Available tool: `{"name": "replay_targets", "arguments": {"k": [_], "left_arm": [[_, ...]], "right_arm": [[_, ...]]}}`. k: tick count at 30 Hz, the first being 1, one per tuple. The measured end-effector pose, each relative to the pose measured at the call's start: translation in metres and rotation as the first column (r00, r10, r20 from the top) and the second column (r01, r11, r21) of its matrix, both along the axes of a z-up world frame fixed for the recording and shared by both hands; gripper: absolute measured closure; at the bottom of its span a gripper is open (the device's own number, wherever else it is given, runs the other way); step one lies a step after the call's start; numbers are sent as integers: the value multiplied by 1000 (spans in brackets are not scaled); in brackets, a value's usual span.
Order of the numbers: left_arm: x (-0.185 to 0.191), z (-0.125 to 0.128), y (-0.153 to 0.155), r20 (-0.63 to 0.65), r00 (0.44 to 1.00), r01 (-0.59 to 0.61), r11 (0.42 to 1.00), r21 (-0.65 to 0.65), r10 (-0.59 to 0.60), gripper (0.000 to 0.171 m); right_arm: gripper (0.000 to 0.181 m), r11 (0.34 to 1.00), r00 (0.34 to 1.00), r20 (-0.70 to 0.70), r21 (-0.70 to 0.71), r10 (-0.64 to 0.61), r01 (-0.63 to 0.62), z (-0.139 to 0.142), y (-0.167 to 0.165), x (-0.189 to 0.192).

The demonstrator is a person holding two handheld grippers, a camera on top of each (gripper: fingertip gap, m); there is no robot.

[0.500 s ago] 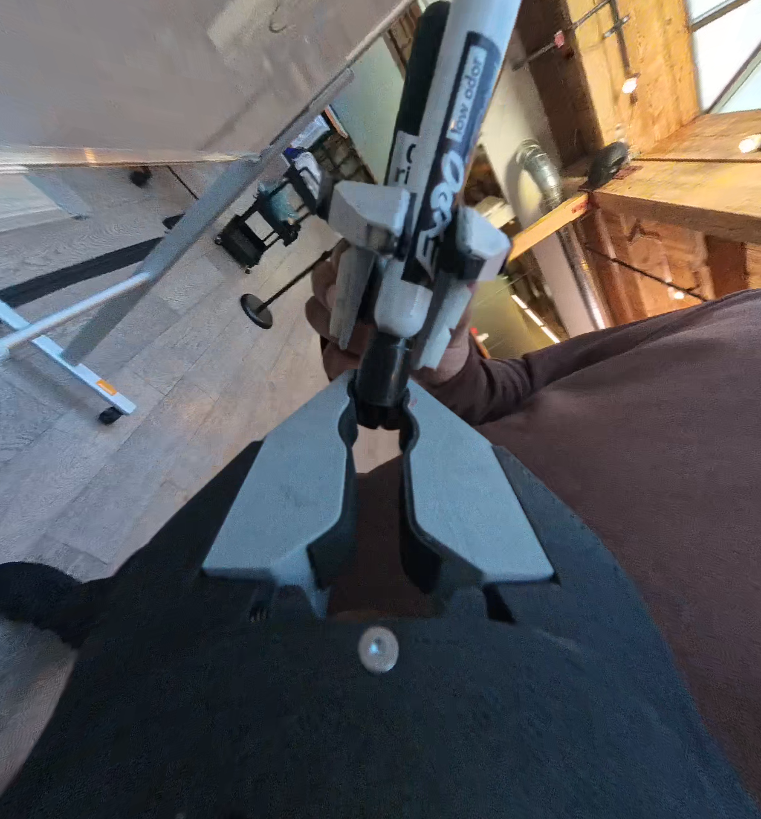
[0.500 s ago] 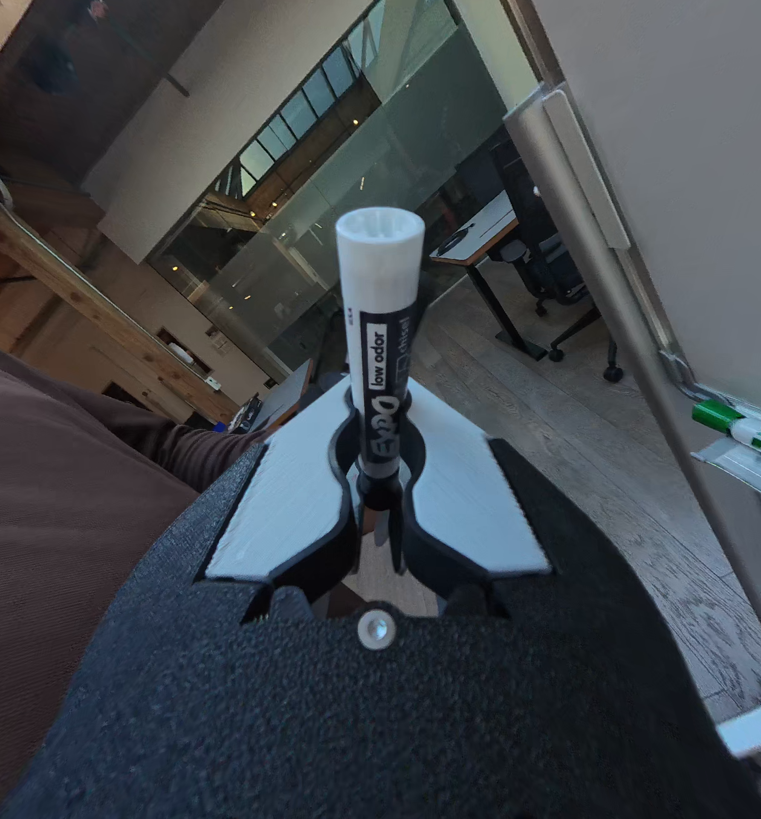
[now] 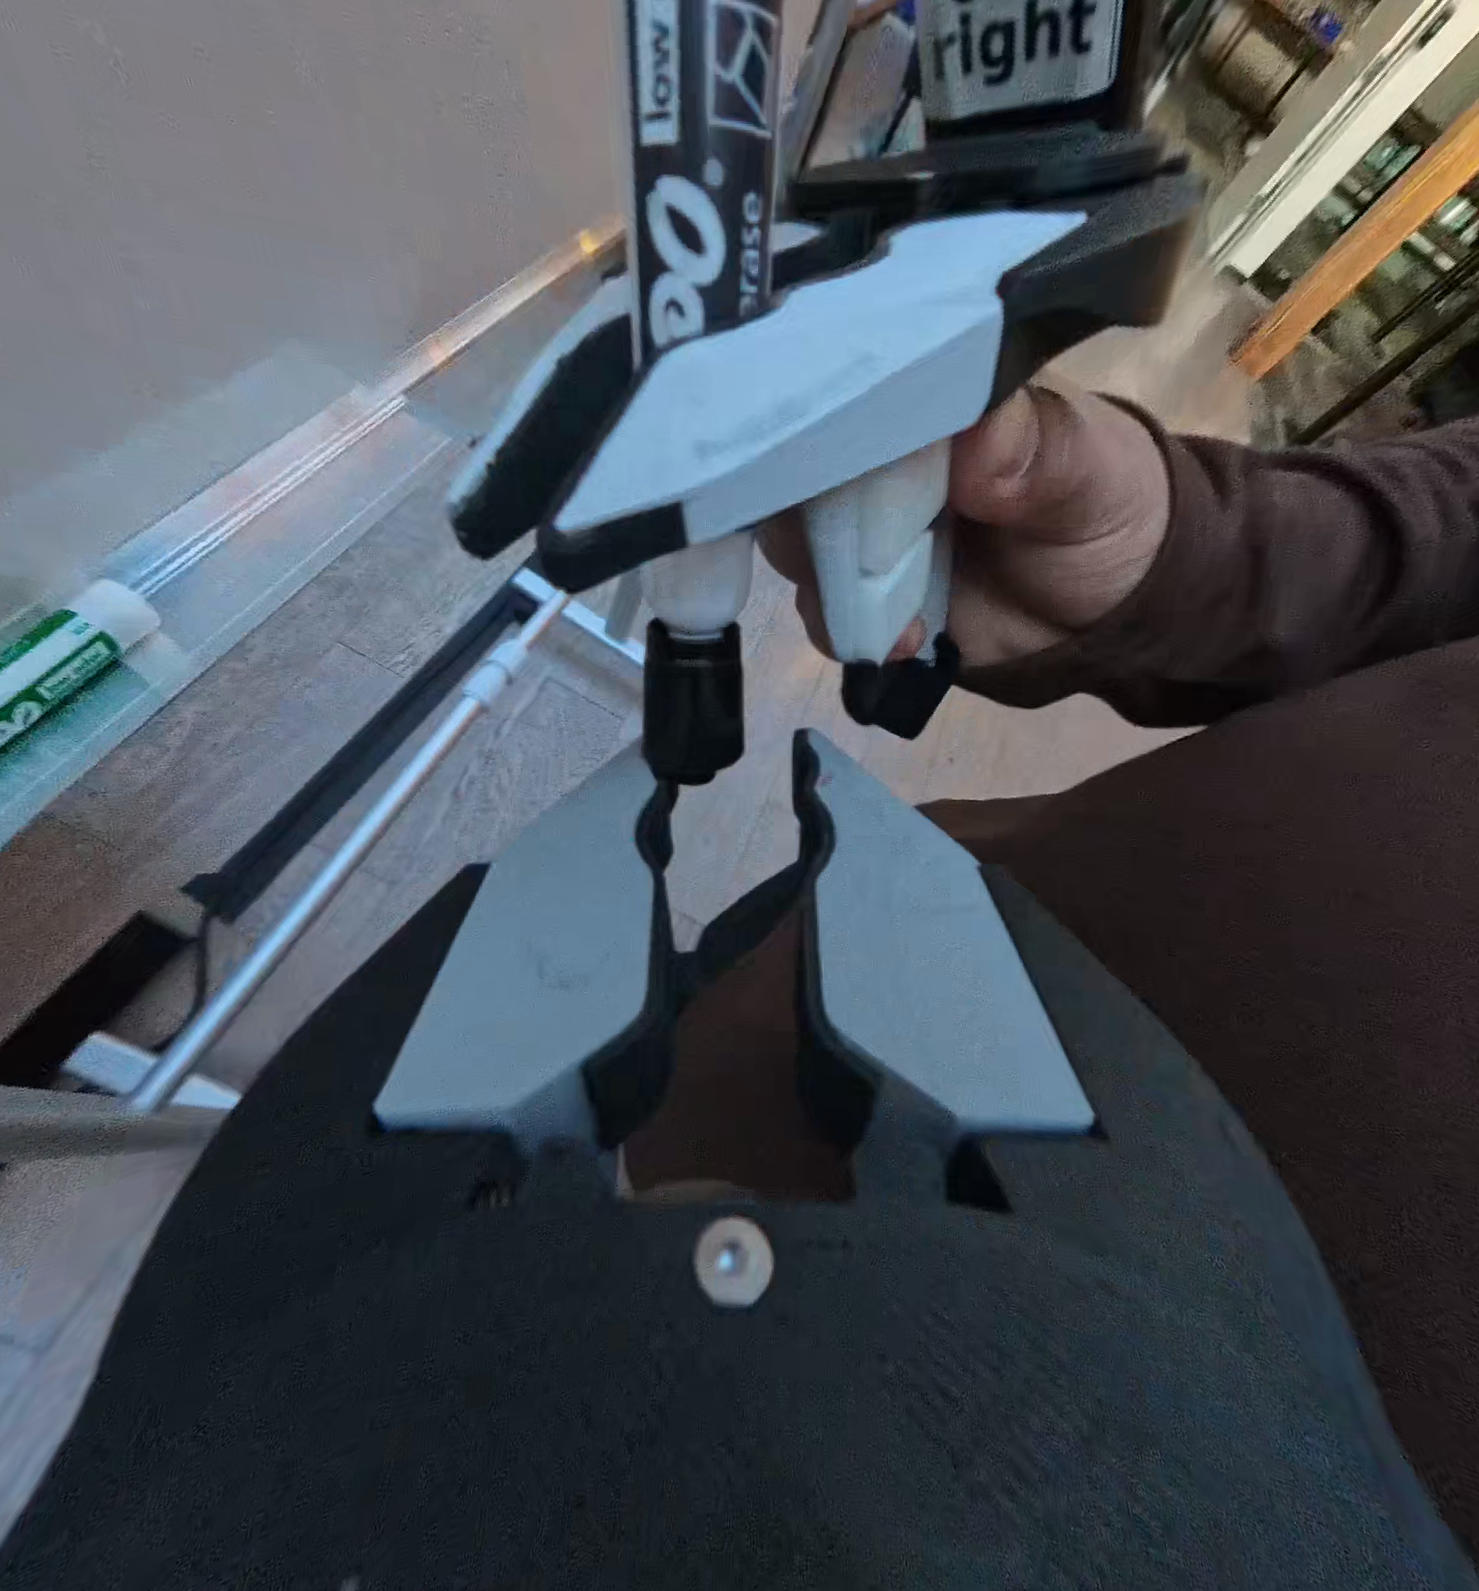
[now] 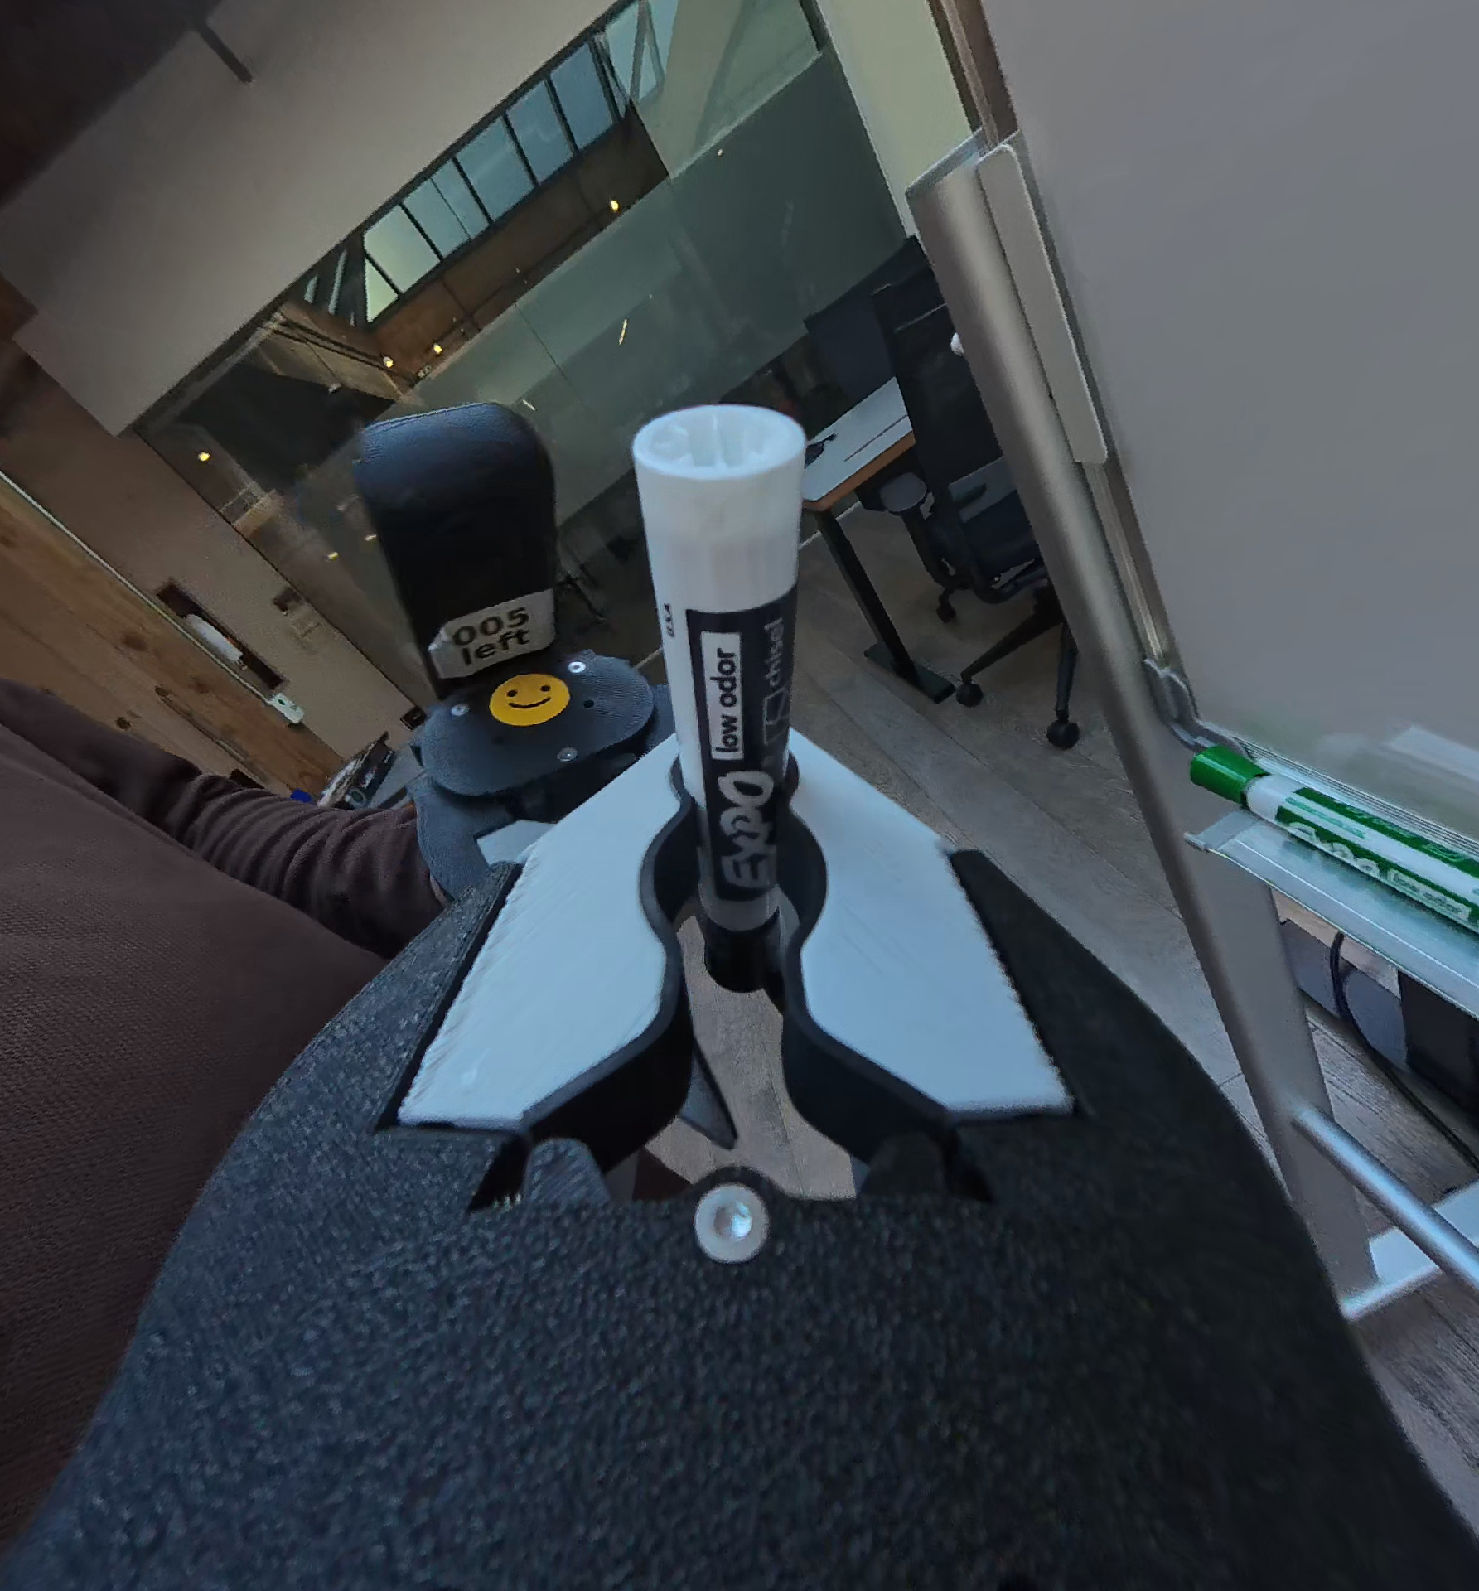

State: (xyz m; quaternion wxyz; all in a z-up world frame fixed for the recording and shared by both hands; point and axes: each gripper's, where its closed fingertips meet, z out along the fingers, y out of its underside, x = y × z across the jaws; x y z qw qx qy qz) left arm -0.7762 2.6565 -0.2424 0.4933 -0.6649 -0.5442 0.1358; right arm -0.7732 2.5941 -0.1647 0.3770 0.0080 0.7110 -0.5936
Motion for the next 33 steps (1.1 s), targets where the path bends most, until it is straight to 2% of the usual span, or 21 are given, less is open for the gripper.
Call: {"name": "replay_targets", "arguments": {"k": [2, 4, 6, 7, 9, 13, 15, 18, 21, 22, 23, 24, 25, 26, 27, 28, 29, 30, 31, 32, 33], "left_arm": [[-3, 9, -2, 13, 1000, -17, 986, 165, 15, 134], [-5, 22, -5, -9, 1000, -20, 961, 277, 23, 133], [-4, 20, -4, -8, 1000, -3, 965, 263, 5, 137], [-6, 17, -7, -8, 1000, -20, 976, 216, 23, 151], [-5, 18, -4, -21, 1000, -5, 980, 198, 10, 148], [-4, 19, -5, -11, 1000, -1, 973, 231, 4, 155], [-6, 18, -8, -20, 999, -31, 983, 184, 35, 155], [-13, 27, -17, -78, 985, -147, 983, 113, 157, 155], [-21, 34, -25, -211, 952, -258, 954, -155, 223, 156], [-23, 40, -26, -235, 946, -269, 945, -188, 222, 156], [-24, 44, -25, -240, 947, -258, 952, -164, 215, 156], [-24, 49, -23, -218, 952, -231, 971, -56, 214, 155], [-23, 58, -17, -163, 964, -184, 971, 155, 209, 156], [-21, 70, -11, -120, 976, -121, 915, 385, 179, 157], [-17, 81, -6, -92, 988, -46, 811, 583, 123, 156], [-13, 89, -6, -74, 995, 3, 688, 725, 73, 156], [-11, 90, -4, -68, 997, 34, 619, 785, 31, 156], [-12, 86, -4, -64, 997, 25, 640, 768, 38, 156], [-14, 78, -6, -72, 995, -5, 772, 635, 65, 156], [-18, 64, -14, -114, 988, -61, 943, 329, 104, 156], [-20, 53, -21, -171, 980, -115, 990, -80, 100, 158]], "right_arm": [[172, 1000, 1000, 31, 1, -1, 1, -1, 0, -2], [173, 1000, 998, 60, -5, -2, 3, -1, 0, -2], [173, 1000, 995, 95, -9, 5, -5, 0, 0, -2], [173, 1000, 994, 112, -10, 18, -17, 1, 1, -1], [172, 999, 993, 112, 3, 44, -45, -2, 1, 4], [173, 997, 991, 112, 15, 72, -74, -4, 3, 10], [173, 998, 988, 144, 36, 48, -53, -5, 1, 6], [174, 996, 967, 244, 74, -68, 51, 2, -4, -10], [174, 992, 954, 276, 69, -118, 103, 12, -5, -21], [173, 992, 951, 285, 62, -120, 107, 16, -5, -23], [173, 992, 952, 282, 55, -122, 111, 20, -4, -24], [174, 993, 954, 277, 41, -118, 111, 25, -3, -25], [174, 994, 954, 281, 12, -103, 104, 32, -2, -24], [173, 996, 958, 276, -28, -77, 88, 43, 1, -22], [173, 996, 969, 242, -58, -55, 71, 51, 4, -19], [173, 996, 979, 195, -64, -51, 65, 53, 5, -16], [173, 996, 984, 171, -61, -51, 62, 53, 5, -14], [173, 997, 984, 171, -50, -55, 64, 50, 5, -15], [173, 997, 982, 180, -30, -66, 72, 43, 5, -18], [172, 996, 978, 193, -9, -84, 88, 35, 5, -21], [172, 991, 966, 221, -12, -130, 136, 34, 5, -30]]}}
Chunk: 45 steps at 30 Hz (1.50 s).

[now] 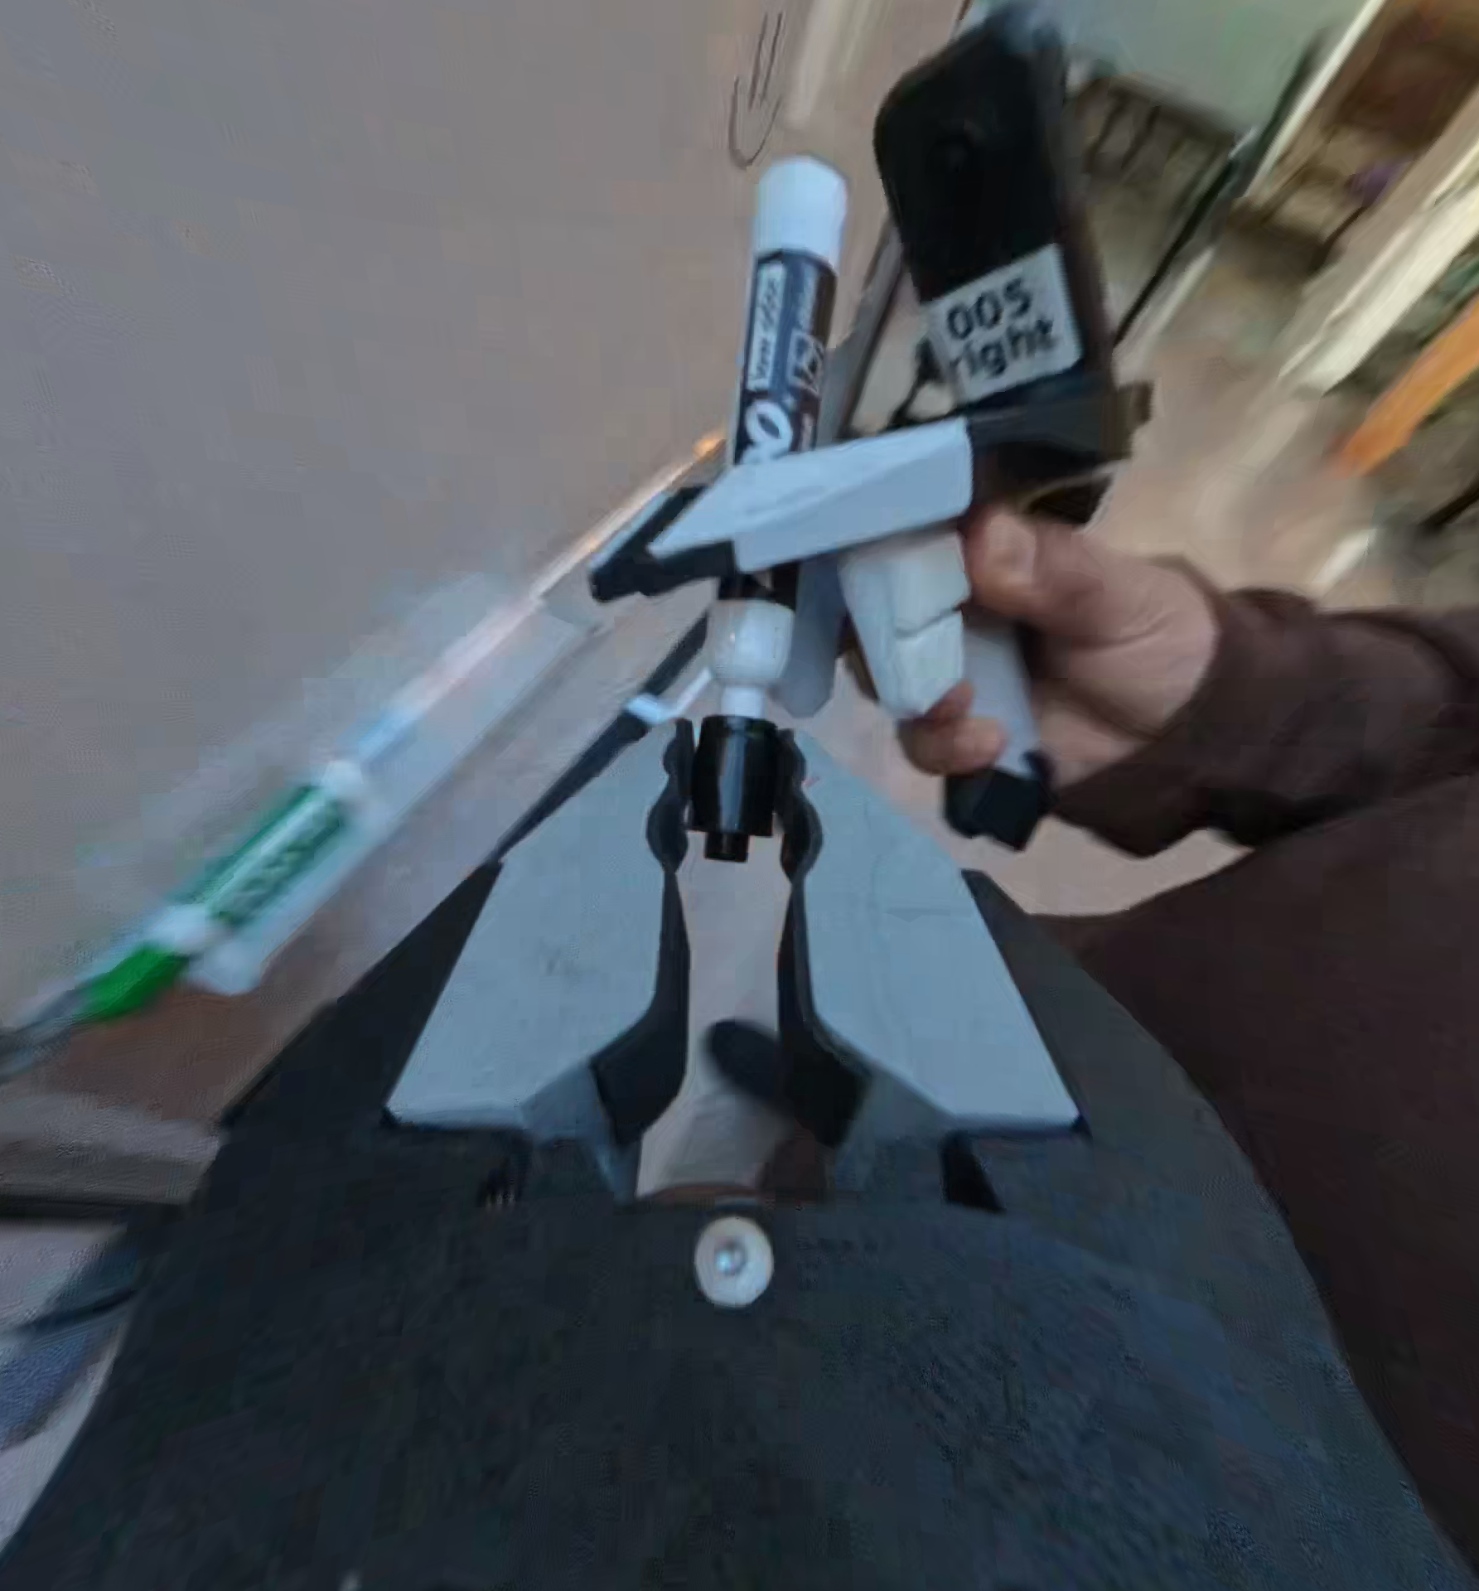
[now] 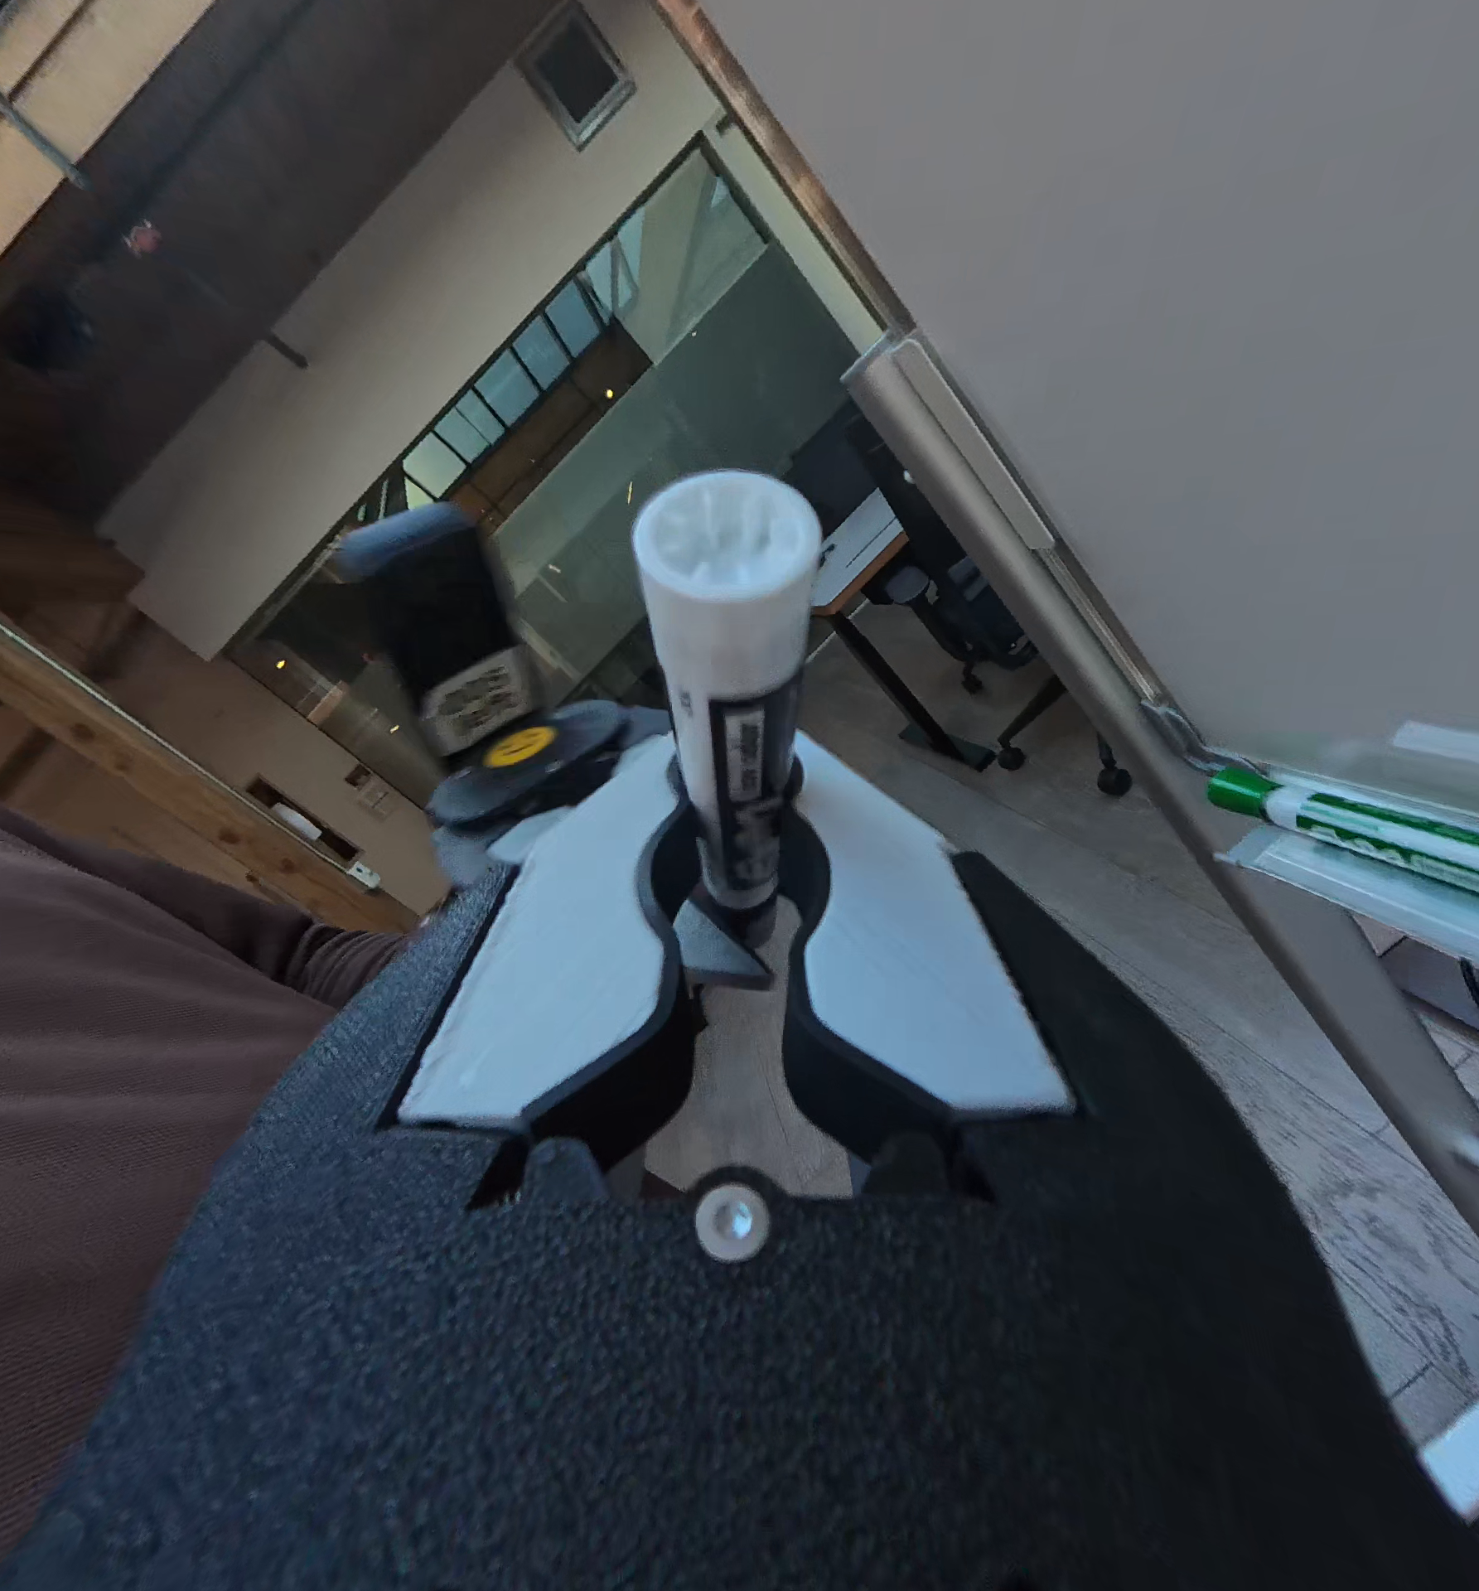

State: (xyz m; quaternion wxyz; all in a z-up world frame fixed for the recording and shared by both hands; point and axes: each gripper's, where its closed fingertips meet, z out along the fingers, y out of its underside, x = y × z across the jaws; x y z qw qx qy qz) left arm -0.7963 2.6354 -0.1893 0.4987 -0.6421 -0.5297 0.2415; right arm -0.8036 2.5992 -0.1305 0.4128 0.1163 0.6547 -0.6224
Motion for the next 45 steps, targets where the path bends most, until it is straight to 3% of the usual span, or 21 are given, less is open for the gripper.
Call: {"name": "replay_targets", "arguments": {"k": [1, 2, 4, 5, 7, 11, 17, 19, 20, 22, 24, 26, 27, 29, 31, 33, 37, 39, 41, 43, 45], "left_arm": [[1, -9, -11, -21, 998, -67, 916, -395, 64, 156], [6, -14, -6, -55, 998, -58, 831, -554, 33, 156], [27, -32, 36, 57, 994, 103, 989, -105, -97, 156], [33, -43, 30, 91, 992, 87, 996, -1, -86, 156], [39, -66, 1, 149, 989, 11, 999, -44, -4, 156], [36, -68, -26, 154, 988, -15, 1000, -25, 19, 156], [38, -79, -18, 189, 982, 1, 1000, 30, -6, 156], [42, -75, -27, 160, 987, -37, 999, 24, 33, 156], [44, -74, -36, 158, 986, -64, 998, 18, 60, 156], [48, -66, -48, 152, 986, -72, 997, 24, 68, 156], [53, -43, -38, 89, 994, 51, 996, 76, -58, 156], [49, -24, -35, 53, 996, 74, 996, 48, -77, 155], [45, -20, -33, 51, 996, 72, 997, 33, -73, 155], [38, -11, -23, 47, 994, 99, 992, 84, -103, 155], [33, -2, -11, 24, 989, 137, 975, 173, -143, 156], [21, -10, -24, 64, 996, 54, 989, 139, -63, 156], [-28, -30, -48, 140, 990, 13, 987, -162, 10, 156], [-68, -56, -60, 175, 984, 54, 899, -435, 25, 156], [-101, -93, -66, 268, 963, 133, 791, -597, 40, 156], [-129, -119, -71, 256, 964, 126, 727, -674, 70, 156], [-144, -141, -72, 278, 954, 118, 718, -686, 109, 156]], "right_arm": [[173, 996, 996, 53, -34, -77, 79, 8, 4, -24], [172, 986, 985, 99, -71, -143, 151, 20, 12, -53], [172, 969, 975, 41, -105, -219, 222, 37, 28, -94], [172, 977, 981, -41, -103, -192, 187, 40, 32, -95], [172, 987, 951, -266, -75, -159, 144, 33, 32, -83], [172, 982, 795, -584, -170, -164, 78, 24, 24, -49], [172, 998, 307, -951, -60, -46, -34, -22, -8, -11], [171, 995, 238, -969, -84, -69, -50, -17, -10, -2], [171, 992, 295, -952, -105, -79, -74, -12, -10, 4], [171, 988, 541, -841, -75, 10, -136, -9, -6, 17], [171, 977, 772, -624, -61, 122, -204, -8, -1, 23], [172, 961, 920, -344, -129, 188, -244, 2, 3, 20], [172, 950, 949, -220, -165, 225, -264, 7, 6, 18], [172, 932, 951, -106, -194, 290, -306, 7, 10, 18], [172, 930, 944, -158, -187, 288, -315, 1, 13, 20], [172, 944, 939, -238, -157, 248, -289, -4, 14, 12], [171, 976, 952, -280, -139, 123, -167, 0, 30, -35], [171, 988, 954, -293, -117, 63, -101, -5, 42, -57], [172, 992, 958, -286, -116, 22, -58, -7, 58, -70], [171, 993, 956, -292, -114, -24, -10, -12, 74, -78], [171, 994, 951, -301, -100, -66, 37, -23, 90, -85]]}}
